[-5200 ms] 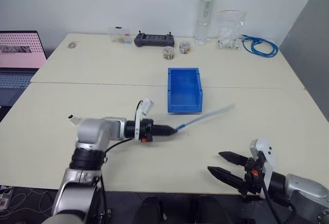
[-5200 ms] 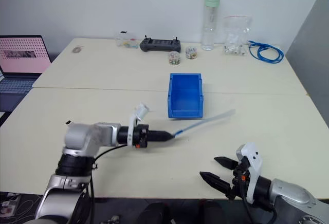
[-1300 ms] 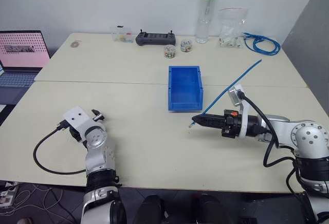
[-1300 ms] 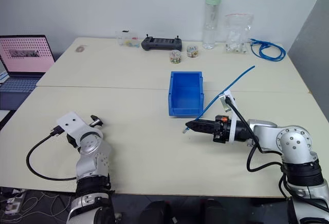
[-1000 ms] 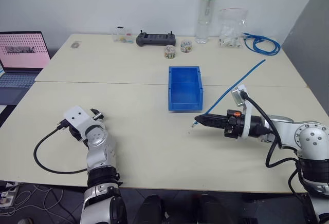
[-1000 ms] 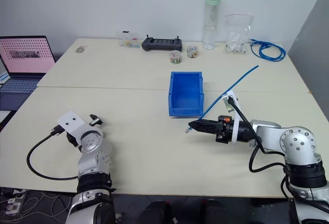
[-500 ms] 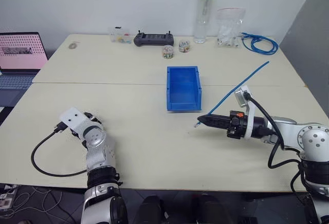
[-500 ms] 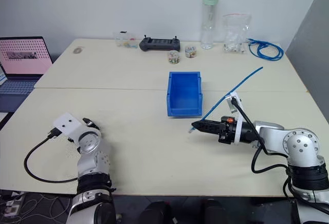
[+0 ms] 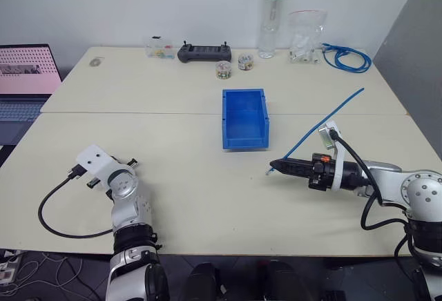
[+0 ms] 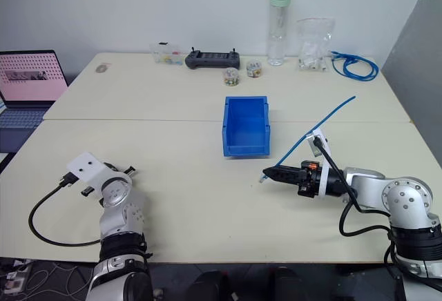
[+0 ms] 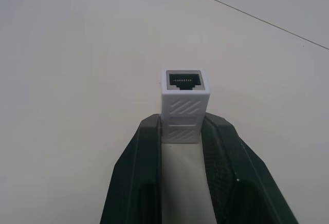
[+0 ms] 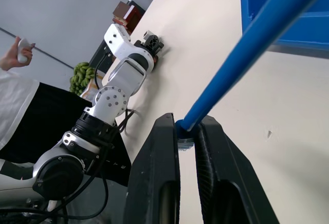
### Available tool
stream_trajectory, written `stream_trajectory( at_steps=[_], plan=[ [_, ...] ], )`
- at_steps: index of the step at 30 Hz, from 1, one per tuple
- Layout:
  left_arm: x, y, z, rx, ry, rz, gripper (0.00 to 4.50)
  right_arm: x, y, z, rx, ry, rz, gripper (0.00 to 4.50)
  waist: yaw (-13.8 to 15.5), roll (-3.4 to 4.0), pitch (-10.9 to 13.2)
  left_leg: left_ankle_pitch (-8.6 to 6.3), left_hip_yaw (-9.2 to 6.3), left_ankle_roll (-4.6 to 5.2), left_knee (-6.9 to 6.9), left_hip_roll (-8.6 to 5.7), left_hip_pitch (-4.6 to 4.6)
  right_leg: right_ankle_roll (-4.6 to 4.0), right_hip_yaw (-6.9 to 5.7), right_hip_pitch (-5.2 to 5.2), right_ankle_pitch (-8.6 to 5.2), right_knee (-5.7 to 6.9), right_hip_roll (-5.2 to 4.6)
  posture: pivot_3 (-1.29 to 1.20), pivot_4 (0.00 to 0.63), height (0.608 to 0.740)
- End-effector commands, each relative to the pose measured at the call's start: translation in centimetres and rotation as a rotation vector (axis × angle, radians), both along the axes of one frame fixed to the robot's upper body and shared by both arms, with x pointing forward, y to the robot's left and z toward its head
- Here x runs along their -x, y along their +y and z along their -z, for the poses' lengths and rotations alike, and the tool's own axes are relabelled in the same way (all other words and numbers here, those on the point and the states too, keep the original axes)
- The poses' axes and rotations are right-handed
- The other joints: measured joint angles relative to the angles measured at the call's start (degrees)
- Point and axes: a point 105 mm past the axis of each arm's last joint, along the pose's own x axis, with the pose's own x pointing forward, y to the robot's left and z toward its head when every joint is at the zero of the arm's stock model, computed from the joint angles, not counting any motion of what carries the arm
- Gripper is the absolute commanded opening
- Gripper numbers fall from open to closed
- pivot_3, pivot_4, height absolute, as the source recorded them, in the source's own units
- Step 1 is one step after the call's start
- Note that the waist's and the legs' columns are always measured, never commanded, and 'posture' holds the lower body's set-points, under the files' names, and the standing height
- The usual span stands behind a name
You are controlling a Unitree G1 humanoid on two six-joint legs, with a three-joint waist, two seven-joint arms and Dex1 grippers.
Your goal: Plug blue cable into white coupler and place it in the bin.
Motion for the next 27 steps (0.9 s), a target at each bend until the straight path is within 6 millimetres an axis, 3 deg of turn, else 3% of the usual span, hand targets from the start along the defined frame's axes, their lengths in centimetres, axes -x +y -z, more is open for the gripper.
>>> stream_trajectory(
  at_steps=[1,3,5,9,12,15,18,23,27],
  plan=[
    [-2.4,-2.2,-3.0,-0.134,-0.016,0.348,0.76,-0.3,-0.2,-2.5,-0.031,-0.116,0.027,0.14,-0.20,0.00,0.01,0.02,-0.01,-0.04,-0.01,0.00,-0.01,0.00,-0.02,-0.02,0.00,0.02,0.04,0.00,0.150,0.740],
    [-3.7,-5.0,-5.3,-0.255,-0.034,0.653,0.76,-1.1,-0.1,-4.4,-0.028,-0.217,0.056,0.14,-0.30,-0.13,0.09,0.10,-0.04,-0.18,-0.02,-0.01,-0.04,0.00,-0.07,-0.04,0.00,0.05,0.11,0.00,0.150,0.740],
    [-3.6,-9.4,-6.1,-0.314,-0.021,1.053,0.76,-1.6,0.1,-6.1,0.019,-0.341,0.072,0.14,-0.29,-0.21,0.14,0.15,-0.05,-0.25,-0.01,-0.04,-0.10,0.00,-0.08,-0.10,0.00,0.08,0.16,0.00,0.150,0.740],
    [-0.2,-15.1,-7.0,-0.331,0.017,1.649,0.76,-1.1,1.0,-6.6,0.132,-0.494,0.030,0.14,-0.27,-0.20,0.13,0.15,-0.05,-0.25,-0.13,-0.06,-0.12,0.00,-0.09,-0.09,-0.01,-0.14,0.17,0.00,0.150,0.740],
    [2.9,-17.1,-8.7,-0.291,0.029,1.979,0.76,-0.5,1.5,-6.8,0.170,-0.565,0.008,0.14,-0.46,-0.25,0.17,0.15,-0.04,-0.26,-0.12,0.00,-0.25,-0.01,-0.03,-0.15,-0.03,-0.23,0.05,0.00,0.150,0.740],
    [5.4,-19.2,-8.6,-0.282,0.096,2.262,0.76,0.2,2.1,-6.4,0.215,-0.657,-0.010,0.14,-0.61,-0.25,0.20,0.14,-0.06,-0.25,-0.15,0.05,-0.32,-0.06,-0.02,-0.25,-0.07,-0.22,0.01,0.00,0.150,0.740],
    [6.4,-21.1,-6.4,-0.331,0.155,2.406,0.76,1.1,3.1,-5.4,0.229,-0.700,-0.043,0.14,-0.57,-0.24,0.19,0.13,-0.07,-0.23,-0.15,0.01,-0.24,-0.06,-0.06,-0.19,-0.08,-0.18,0.04,0.00,0.150,0.740],
    [4.7,-23.0,-1.3,-0.415,0.218,2.431,0.76,2.0,4.0,-2.3,0.304,-0.760,-0.119,0.14,-0.35,-0.30,0.22,0.15,-0.06,-0.19,-0.04,-0.04,-0.22,0.17,-0.06,-0.13,-0.21,-0.17,0.17,0.00,0.150,0.740],
    [4.0,-24.0,1.2,-0.491,0.198,2.424,0.76,1.6,4.3,-0.6,0.349,-0.837,-0.138,0.14,-0.33,-0.32,0.23,0.20,-0.04,-0.11,0.03,-0.04,-0.19,0.18,-0.06,-0.12,-0.19,-0.10,0.17,0.00,0.150,0.740]
  ],
)
